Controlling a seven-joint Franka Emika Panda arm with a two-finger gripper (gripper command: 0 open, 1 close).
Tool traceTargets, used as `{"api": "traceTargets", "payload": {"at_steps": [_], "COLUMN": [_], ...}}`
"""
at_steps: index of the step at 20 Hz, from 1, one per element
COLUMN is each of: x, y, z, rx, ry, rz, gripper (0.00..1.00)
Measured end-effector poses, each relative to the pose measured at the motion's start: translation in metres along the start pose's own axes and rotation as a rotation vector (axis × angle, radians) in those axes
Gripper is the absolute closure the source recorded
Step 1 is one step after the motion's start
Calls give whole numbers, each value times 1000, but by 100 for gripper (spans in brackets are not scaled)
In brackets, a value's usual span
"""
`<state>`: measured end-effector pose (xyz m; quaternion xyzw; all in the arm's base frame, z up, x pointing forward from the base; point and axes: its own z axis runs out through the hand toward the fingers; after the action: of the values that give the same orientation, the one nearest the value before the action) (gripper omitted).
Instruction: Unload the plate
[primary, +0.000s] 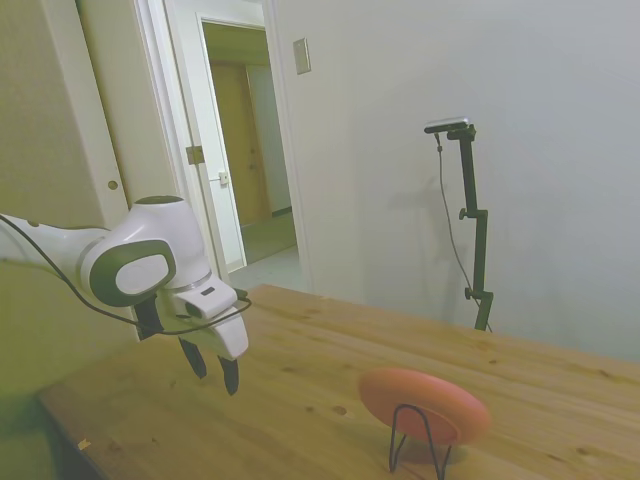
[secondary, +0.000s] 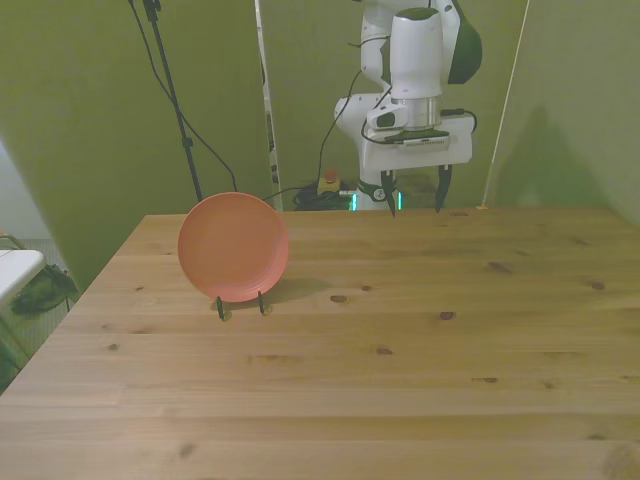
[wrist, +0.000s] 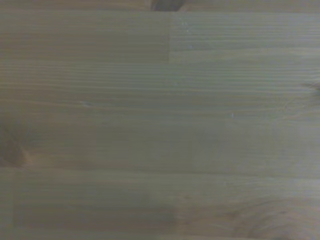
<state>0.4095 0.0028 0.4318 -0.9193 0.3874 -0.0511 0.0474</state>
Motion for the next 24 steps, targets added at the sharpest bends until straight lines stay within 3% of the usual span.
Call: {"api": "traceTargets", "payload": {"at_steps": [4,11,16,24], "x": [14,84,140,204], "y": [11,72,121,162], "z": [-8,-86,-125,-123], "rx": [-2,-38,-53,-50], "ry": [23,188,300,451], "rz": [35,197,397,753], "gripper": [0,0,0,0]}}
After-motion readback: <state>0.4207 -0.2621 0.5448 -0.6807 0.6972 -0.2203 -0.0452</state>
